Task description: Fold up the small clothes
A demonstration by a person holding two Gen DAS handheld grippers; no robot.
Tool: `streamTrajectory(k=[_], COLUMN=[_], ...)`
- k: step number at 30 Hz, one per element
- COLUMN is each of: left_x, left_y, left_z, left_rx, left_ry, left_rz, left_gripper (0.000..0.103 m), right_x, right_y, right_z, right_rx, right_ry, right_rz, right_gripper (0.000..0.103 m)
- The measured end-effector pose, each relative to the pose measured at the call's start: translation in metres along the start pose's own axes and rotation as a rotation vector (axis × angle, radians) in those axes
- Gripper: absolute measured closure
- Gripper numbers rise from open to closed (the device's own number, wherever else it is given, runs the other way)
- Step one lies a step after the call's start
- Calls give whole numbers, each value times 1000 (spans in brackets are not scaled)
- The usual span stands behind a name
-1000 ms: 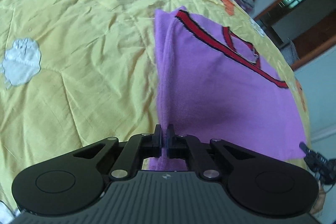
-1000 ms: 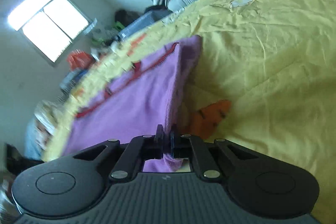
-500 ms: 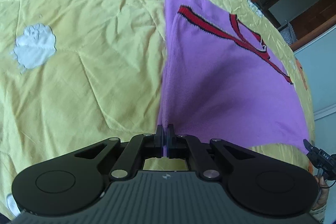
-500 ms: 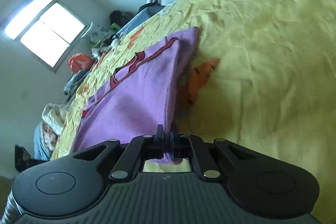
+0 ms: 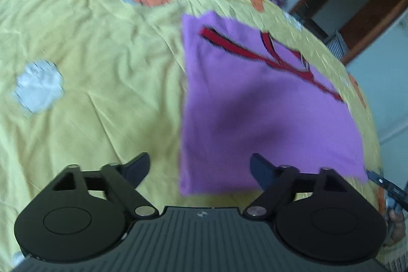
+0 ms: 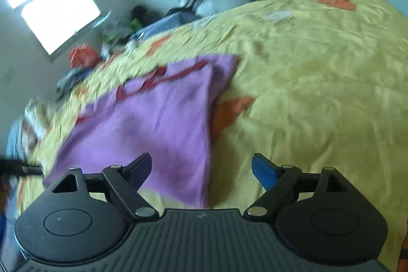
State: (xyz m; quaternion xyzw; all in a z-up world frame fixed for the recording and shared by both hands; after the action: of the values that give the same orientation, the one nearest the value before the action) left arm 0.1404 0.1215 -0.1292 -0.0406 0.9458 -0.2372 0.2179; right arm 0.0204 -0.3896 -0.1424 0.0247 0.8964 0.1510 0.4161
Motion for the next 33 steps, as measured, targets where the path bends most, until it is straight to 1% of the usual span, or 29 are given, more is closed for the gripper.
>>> streamTrajectory(k=[1,2,3,4,5,7,9,11,12,13,15,16,17,18,19,20,21,22,23,24,25,26,27,29,30,31,32,33], left_x=[4,7,10,10,9,0,-12,-20,-19,-16,-6,-1,0,-3,-10,-20,-29,-40,-49,-61,-69,-77,-85,-97,-101,-106,-112,-118], left_y=[-3,-6,-8,-11,-17,-24,-22,-11,-6,-1,7,10,11,11,11,8,4,-1,-7,-17,-26,-38,-50,-69,-79,-83,-82,-77], left_z=[6,14,24,29,30,21,9,5,5,8,15,16,15,11,5,-1,-5,-7,-8,-6,-3,5,14,41,58,74,90,106], left_rx=[13,25,19,14,20,33,13,-14,-24,-40,-70,-69,-72,-83,-99,-133,-172,-192,-205,-213,-199,-172,-165,-214,-211,-200,-207,-225], left_ry=[13,43,81,98,105,118,112,135,147,166,199,212,212,203,172,123,82,42,3,-54,-85,-106,-138,-193,-203,-199,-186,-171], left_rz=[-2,-10,-11,13,69,162,218,233,246,259,292,300,307,308,310,332,346,347,343,328,308,296,291,325,332,317,298,280], left_gripper=[57,97,100,102,102,102,102,100,100,100,100,99,95,89,81,77,70,57,48,46,45,43,42,42,42,42,42,42], right_x=[5,5,5,2,-1,-14,-29,-32,-29,-21,5,12,12,7,-3,-16,-28,-38,-51,-61,-70,-79,-87,-98,-101,-102,-103,-103], right_y=[3,6,7,9,12,15,14,11,9,7,2,-1,-2,-5,-7,-5,2,11,21,31,41,53,60,72,76,82,86,82], right_z=[5,9,14,16,14,5,-14,-25,-23,-17,1,4,0,-6,-13,-18,-20,-17,-11,-1,13,28,42,86,102,121,136,149], right_rx=[-17,-29,-56,-65,-60,-94,-139,-139,-120,-99,-53,-37,-51,-21,35,89,113,125,144,151,156,174,183,159,155,142,138,151], right_ry=[11,2,10,13,7,-7,-39,-26,-7,34,175,195,182,168,134,84,44,19,-8,-17,-21,-47,-65,-31,-25,-13,14,45], right_rz=[-15,-22,-10,9,-12,-1,10,-15,-34,-48,-92,-100,-85,-78,-93,-134,-182,-220,-256,-288,-325,-366,-392,-412,-413,-419,-420,-412], right_gripper=[24,61,91,96,96,96,97,97,97,98,98,96,87,78,53,34,34,34,34,34,36,37,36,36,36,36,36,36])
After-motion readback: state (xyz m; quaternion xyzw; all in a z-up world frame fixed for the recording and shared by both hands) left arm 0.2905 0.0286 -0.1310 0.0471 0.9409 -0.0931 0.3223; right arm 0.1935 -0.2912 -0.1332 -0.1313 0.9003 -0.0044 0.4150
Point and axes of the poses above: each gripper's, at about its wrist camera, not at the fingertips, and z roughly the way its jaws point, y to its left, x to its underside, the point moved 9 cm from there along z, roughly the way its jaws point, and after that the axes turned 10 degrees about -z, right-handed, at the moved point
